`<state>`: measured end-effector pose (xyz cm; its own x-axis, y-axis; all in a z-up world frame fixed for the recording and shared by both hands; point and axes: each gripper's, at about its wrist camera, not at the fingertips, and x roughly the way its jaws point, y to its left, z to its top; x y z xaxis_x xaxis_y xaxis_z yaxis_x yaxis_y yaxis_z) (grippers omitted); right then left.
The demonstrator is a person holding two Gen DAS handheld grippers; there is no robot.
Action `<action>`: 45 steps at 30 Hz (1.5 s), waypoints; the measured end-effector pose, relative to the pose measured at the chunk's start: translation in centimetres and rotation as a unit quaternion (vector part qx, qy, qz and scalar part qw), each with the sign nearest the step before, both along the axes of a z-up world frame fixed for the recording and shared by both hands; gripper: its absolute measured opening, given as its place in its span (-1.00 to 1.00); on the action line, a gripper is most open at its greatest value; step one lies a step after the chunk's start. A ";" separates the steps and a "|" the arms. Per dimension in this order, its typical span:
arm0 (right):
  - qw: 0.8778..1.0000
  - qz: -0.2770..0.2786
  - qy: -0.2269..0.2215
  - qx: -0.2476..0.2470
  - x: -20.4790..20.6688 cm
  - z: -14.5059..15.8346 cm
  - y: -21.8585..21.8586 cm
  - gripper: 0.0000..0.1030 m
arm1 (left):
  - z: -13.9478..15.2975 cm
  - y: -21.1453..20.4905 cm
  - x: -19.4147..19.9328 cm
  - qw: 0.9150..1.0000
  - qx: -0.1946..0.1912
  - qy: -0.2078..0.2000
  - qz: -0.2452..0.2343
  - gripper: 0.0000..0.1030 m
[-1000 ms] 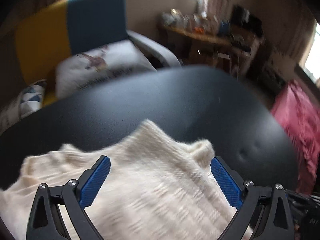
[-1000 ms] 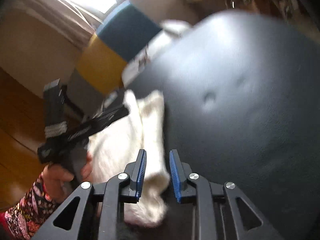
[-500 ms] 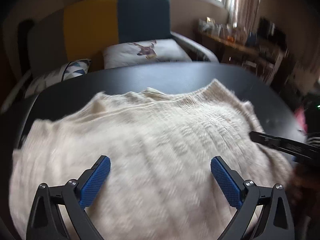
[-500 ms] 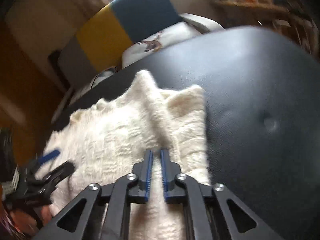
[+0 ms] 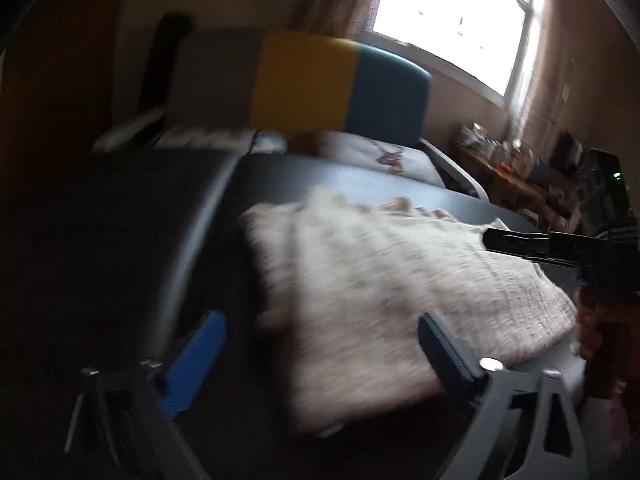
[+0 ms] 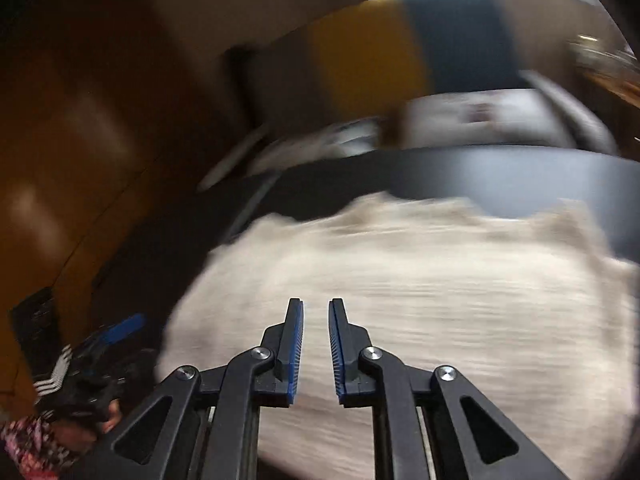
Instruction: Fold clothes
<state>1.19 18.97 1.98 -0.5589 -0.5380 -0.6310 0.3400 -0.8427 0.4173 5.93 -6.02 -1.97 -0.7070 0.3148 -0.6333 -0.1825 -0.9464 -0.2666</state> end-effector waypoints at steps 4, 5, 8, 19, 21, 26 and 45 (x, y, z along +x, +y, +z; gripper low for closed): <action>0.997 0.057 -0.043 0.007 -3.8 -1.7 -5.8 -0.89 | -2.6 -3.6 -1.2 0.997 0.028 -0.063 0.020 -0.34; 0.996 0.062 -0.058 0.003 -4.5 -2.1 -6.6 -0.89 | -3.0 -4.2 -1.5 0.996 0.035 -0.073 0.021 -0.34; 0.992 0.064 -0.110 0.018 -6.4 -3.9 -8.8 -0.95 | -3.0 -4.3 -1.6 0.997 0.042 -0.064 -0.013 -0.65; 0.982 0.023 -0.178 -0.060 -7.9 -6.9 -7.2 -1.00 | -3.7 -2.3 -3.6 0.976 0.090 -0.076 -0.184 -0.91; 0.982 0.023 -0.177 -0.054 -7.9 -6.9 -7.4 -1.00 | -4.0 -2.1 -4.2 0.964 0.117 -0.090 -0.220 -0.91; 0.982 0.022 -0.181 -0.050 -8.1 -7.1 -7.3 -1.00 | -5.4 -1.8 -6.3 0.918 0.169 -0.174 -0.312 -0.97; 0.991 0.069 -0.098 0.062 -6.3 -2.6 -9.1 -0.63 | -0.5 -3.7 -5.7 0.960 0.167 -0.093 -0.204 -0.44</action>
